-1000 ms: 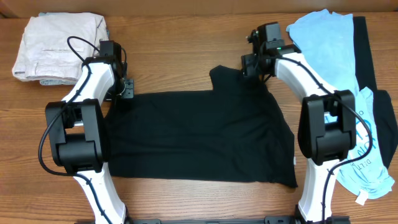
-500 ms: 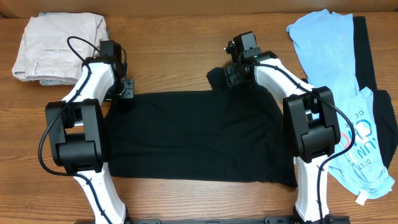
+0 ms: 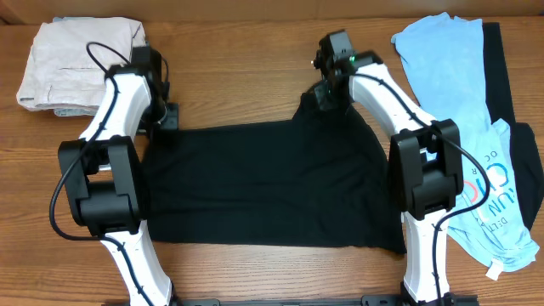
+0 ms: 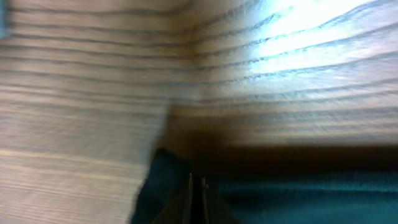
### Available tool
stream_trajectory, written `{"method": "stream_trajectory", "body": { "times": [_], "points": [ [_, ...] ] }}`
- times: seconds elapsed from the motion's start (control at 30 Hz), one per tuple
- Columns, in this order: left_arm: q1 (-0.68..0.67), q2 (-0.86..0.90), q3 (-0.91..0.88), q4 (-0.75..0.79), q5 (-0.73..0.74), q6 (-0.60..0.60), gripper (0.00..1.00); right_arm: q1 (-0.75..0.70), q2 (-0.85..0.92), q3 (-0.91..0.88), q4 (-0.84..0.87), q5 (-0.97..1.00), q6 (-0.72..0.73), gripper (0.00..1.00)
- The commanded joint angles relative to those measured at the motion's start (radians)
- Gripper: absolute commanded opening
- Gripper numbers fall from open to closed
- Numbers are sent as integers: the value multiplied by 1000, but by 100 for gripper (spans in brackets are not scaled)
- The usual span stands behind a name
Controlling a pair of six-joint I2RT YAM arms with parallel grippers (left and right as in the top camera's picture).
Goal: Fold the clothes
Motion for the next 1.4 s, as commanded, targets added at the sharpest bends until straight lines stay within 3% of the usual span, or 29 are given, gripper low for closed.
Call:
{"method": "stream_trajectory", "body": {
  "times": [0.0,0.27,0.6,1.1,1.23,1.37],
  "points": [
    [8,10,110,-89,-16,-9,4,-32,-52,111,-110,-50,18,4],
    [8,10,196,-332,14,-39,4,-99,-143,183,-439,-261,56,4],
    [8,8,192,-484,76,-63,4,-104,-269,141,-586,-143,205,4],
    [-4,-141,152,-518,61,-104,4,-93,-529,-409,-478,-70,383,4],
    [-38,-212,24,-494,62,-132,4,-93,-572,-499,-474,-70,405,4],
    [-61,-259,-217,-401,57,-198,4,-93,-610,-637,-436,-114,412,4]
  ]
}}
